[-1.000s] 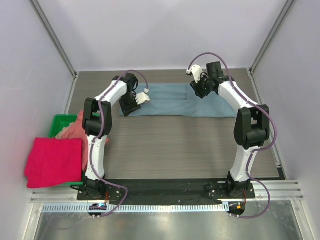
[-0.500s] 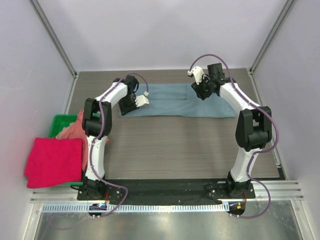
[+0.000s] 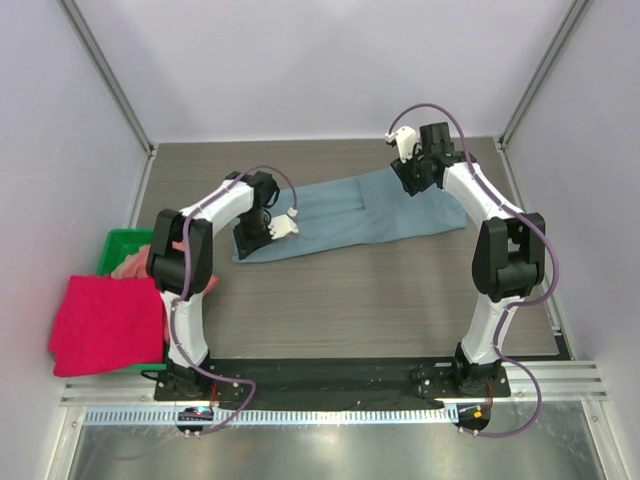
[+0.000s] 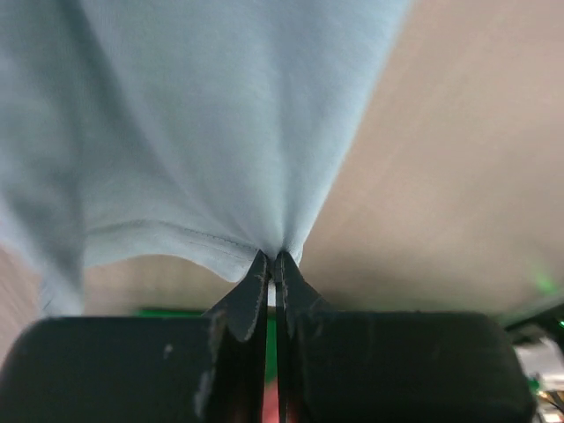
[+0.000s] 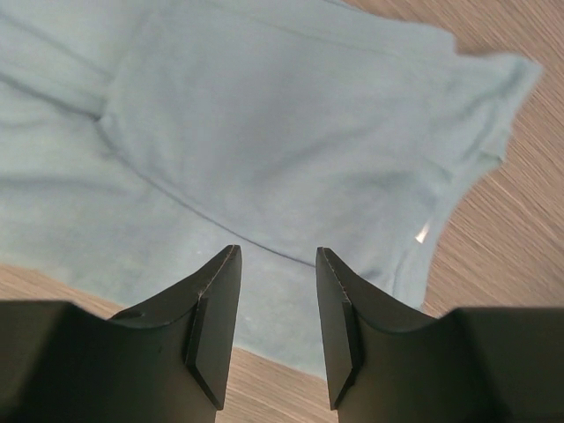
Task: Fold and stack the t-shirts
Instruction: Fold the tshirt
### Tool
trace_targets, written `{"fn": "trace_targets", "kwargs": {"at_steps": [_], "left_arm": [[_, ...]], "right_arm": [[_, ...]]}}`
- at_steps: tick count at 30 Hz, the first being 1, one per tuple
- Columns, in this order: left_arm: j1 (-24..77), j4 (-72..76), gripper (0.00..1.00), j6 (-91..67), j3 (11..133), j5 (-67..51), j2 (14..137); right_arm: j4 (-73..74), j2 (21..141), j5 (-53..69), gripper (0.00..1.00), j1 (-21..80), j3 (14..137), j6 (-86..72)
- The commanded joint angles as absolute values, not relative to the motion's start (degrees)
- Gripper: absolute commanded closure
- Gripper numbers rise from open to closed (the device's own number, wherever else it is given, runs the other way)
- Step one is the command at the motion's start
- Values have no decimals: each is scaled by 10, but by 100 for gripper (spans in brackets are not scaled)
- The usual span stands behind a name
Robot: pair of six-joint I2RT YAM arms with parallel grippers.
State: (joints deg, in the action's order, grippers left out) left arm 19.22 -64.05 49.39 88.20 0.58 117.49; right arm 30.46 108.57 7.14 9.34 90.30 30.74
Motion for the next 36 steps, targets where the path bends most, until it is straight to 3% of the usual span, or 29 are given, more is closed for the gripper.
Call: {"fn": "trace_targets", "kwargs": {"at_steps": [1,12,19,36], "left_arm": [[225,-749,100,465,865,-33,1080],[391,-836,100,419,764,-104,984],[462,-845,100,398,768,-171,987],[510,-795,99,368,875,-264,1124]], "right_arm": [[319,1092,34,55,76,933,266],[384,1210,-35,60,55,1014,270],[409,1294,-41,61,59,1082,277],[418,1576,-7,62,124,1468,283]]}}
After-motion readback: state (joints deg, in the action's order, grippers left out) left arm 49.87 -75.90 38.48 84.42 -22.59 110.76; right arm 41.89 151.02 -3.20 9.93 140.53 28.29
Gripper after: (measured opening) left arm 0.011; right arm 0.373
